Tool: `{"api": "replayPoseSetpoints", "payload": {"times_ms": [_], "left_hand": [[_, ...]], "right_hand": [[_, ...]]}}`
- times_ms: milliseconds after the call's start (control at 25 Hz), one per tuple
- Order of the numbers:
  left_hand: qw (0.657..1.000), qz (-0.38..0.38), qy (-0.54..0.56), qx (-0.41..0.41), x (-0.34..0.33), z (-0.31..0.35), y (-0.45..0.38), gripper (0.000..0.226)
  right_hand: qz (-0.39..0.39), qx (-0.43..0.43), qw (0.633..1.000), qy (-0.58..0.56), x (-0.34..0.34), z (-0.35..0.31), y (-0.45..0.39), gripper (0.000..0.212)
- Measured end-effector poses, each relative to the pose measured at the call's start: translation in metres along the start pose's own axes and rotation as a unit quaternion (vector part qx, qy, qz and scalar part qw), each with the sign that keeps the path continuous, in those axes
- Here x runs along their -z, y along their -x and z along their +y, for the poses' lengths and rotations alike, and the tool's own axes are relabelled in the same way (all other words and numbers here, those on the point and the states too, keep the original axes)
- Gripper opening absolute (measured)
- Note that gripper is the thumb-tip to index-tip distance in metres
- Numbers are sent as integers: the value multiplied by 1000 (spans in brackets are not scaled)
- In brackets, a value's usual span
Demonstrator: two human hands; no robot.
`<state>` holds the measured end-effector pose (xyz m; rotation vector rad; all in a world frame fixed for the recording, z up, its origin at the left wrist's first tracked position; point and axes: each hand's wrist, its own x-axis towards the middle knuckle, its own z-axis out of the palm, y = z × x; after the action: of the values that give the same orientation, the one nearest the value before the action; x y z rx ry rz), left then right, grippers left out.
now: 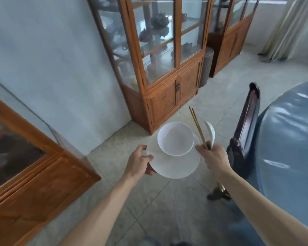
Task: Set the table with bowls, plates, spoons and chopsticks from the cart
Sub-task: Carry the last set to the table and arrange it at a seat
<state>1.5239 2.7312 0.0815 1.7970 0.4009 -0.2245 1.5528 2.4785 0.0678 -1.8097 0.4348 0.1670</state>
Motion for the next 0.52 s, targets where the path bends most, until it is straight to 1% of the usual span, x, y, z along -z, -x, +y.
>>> {"api": "replayPoseSetpoints", "payload": {"times_ms": [200,520], "left_hand": [[998,-51,-12,-17,-38,49,-89,23],[982,-176,-36,-53,-122,122,-237,25]], "right_hand": [[41,12,999,-21,31,-26,-69,27],[154,-14,987,-51,85,-54,-182,17]]}}
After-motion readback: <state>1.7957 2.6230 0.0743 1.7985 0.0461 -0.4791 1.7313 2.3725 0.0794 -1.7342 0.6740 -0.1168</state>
